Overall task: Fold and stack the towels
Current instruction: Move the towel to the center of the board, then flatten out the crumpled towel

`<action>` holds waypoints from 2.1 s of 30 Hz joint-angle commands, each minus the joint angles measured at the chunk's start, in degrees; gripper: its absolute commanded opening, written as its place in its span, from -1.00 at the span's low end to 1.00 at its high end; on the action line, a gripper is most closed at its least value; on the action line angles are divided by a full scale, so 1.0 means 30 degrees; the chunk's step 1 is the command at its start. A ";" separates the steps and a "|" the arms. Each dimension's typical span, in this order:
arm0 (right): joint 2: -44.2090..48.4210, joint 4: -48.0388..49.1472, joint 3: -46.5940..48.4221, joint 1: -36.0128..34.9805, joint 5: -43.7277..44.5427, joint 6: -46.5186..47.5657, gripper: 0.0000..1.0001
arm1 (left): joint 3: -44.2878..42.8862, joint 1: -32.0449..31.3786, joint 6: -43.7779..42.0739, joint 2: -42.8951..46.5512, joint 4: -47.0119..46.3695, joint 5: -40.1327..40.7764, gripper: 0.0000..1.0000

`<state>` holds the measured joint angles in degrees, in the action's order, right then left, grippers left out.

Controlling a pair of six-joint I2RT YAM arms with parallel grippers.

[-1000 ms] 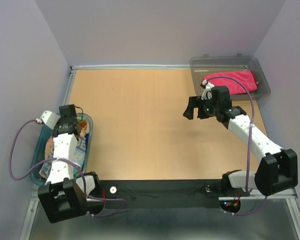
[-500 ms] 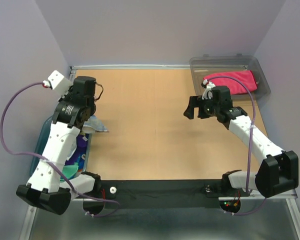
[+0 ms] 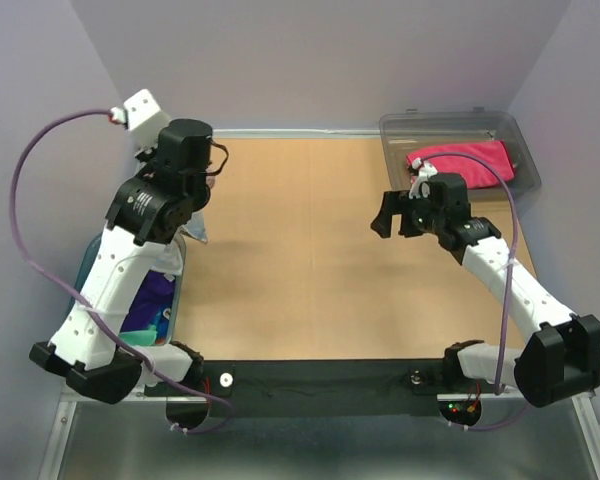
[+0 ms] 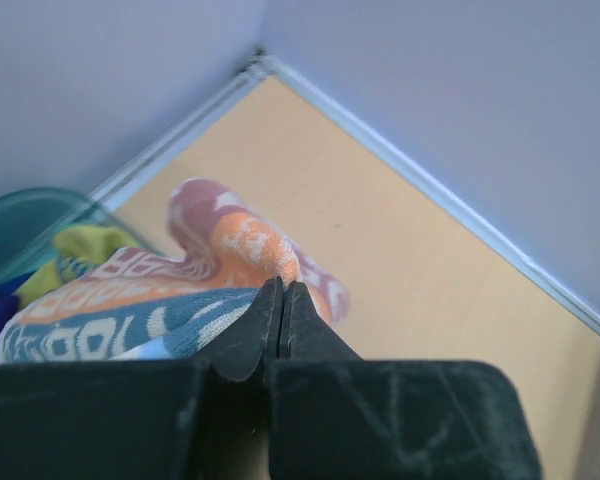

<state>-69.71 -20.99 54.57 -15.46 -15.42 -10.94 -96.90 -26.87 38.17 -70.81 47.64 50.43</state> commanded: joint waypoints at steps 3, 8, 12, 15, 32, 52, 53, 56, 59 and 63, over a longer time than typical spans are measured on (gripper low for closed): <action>0.1495 0.0436 0.0122 -0.0177 0.1241 -0.0366 1.00 | -0.3085 -0.5156 -0.3757 -0.3141 -0.3689 -0.3100 -1.00; 0.3571 0.0436 0.0005 -0.0177 0.3900 -0.0747 1.00 | -0.4207 -0.8967 -0.4989 -0.5545 -0.3545 -0.3217 -1.00; 0.5393 0.0377 -0.0346 -0.0177 0.6483 -0.0895 1.00 | -0.0550 -1.1779 -0.4493 -0.5520 -0.4272 -0.4590 -0.88; 0.6592 0.0289 -0.0785 -0.0148 0.8417 -0.1129 1.00 | 0.3511 -1.4035 -0.3177 -0.5170 -0.5182 -0.6085 -0.62; 0.1034 -0.0355 -0.2164 0.0290 1.0091 -0.2564 0.66 | 1.1527 -1.2905 -0.1908 -0.1739 -1.2387 -0.9369 0.72; -0.6175 0.2455 -0.0465 0.4539 0.7162 -0.2535 -0.01 | 0.0545 -0.7127 -0.8300 -1.6093 -1.2392 -1.0337 0.57; -0.6380 0.2573 -0.0406 0.4568 0.7133 -0.2477 -0.02 | 0.0340 -0.6923 -0.8301 -1.6327 -1.2509 -1.0453 0.56; -0.7169 0.2925 -0.0026 0.4569 0.7045 -0.2418 -0.10 | -0.0713 -0.6630 -0.8272 -1.7324 -1.2569 -1.0601 0.54; -0.7611 0.3217 0.0238 0.4568 0.7102 -0.2389 -0.11 | -0.1184 -0.6512 -0.8271 -1.8115 -1.2598 -1.0571 0.53; -0.8488 0.3364 0.0648 0.4539 0.7132 -0.2243 -0.16 | -0.1157 -0.6482 -0.8271 -1.8760 -1.2598 -1.0249 0.51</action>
<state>-93.65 -14.15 53.12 -2.17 5.96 -18.44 -98.30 -46.09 14.15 -125.97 9.98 18.85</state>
